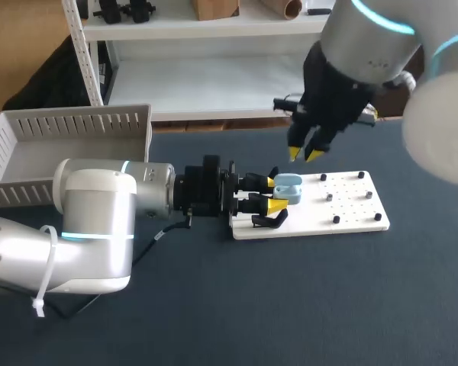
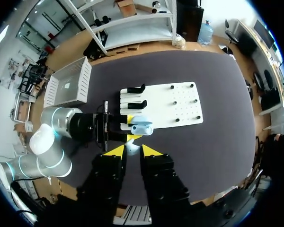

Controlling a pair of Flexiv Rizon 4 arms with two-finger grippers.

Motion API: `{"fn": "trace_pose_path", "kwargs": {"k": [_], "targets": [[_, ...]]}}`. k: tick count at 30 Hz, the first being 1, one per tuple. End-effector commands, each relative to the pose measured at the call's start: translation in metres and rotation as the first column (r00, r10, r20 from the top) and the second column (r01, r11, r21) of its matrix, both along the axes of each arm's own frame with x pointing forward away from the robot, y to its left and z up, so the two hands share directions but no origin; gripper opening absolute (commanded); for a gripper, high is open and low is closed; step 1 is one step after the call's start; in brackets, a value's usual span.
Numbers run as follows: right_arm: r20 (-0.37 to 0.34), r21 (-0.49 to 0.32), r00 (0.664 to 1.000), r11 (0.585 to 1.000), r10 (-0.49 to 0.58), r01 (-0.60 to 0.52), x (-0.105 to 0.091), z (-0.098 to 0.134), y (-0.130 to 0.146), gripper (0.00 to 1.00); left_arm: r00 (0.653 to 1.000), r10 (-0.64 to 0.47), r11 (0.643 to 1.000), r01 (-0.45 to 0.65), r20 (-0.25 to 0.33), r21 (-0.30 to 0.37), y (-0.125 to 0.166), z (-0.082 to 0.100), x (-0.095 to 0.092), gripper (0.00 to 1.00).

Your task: Pick up each earbud case from the left stands, insert the matching earbuds, close the lid, and place the case in the box.

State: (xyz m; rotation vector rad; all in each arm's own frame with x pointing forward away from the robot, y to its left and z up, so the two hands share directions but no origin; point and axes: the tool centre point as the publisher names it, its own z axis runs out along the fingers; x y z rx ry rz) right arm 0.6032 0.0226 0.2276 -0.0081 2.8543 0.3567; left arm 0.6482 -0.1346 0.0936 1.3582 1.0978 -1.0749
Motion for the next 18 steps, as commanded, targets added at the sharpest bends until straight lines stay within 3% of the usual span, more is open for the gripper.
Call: {"fn": "trace_pose_path", "kwargs": {"k": [1,8,18], "targets": [[0.038,-0.011,0.999,0.999,0.039,-0.039,-0.010,-0.012,0.006,0.00,1.000,0.004,1.000,-0.004,0.003,-0.002,0.000,-0.001,-0.001,0.00],[0.035,-0.075,0.990,0.988,0.139,-0.136,-0.015,-0.019,0.021,0.00,1.000,0.004,1.000,-0.004,0.003,-0.002,0.000,-0.001,-0.001,0.00],[0.015,-0.139,0.998,0.989,0.057,-0.055,-0.006,-0.037,0.031,0.00,1.000,0.004,1.000,-0.004,0.003,-0.002,0.000,-0.001,-0.001,0.00]]}}
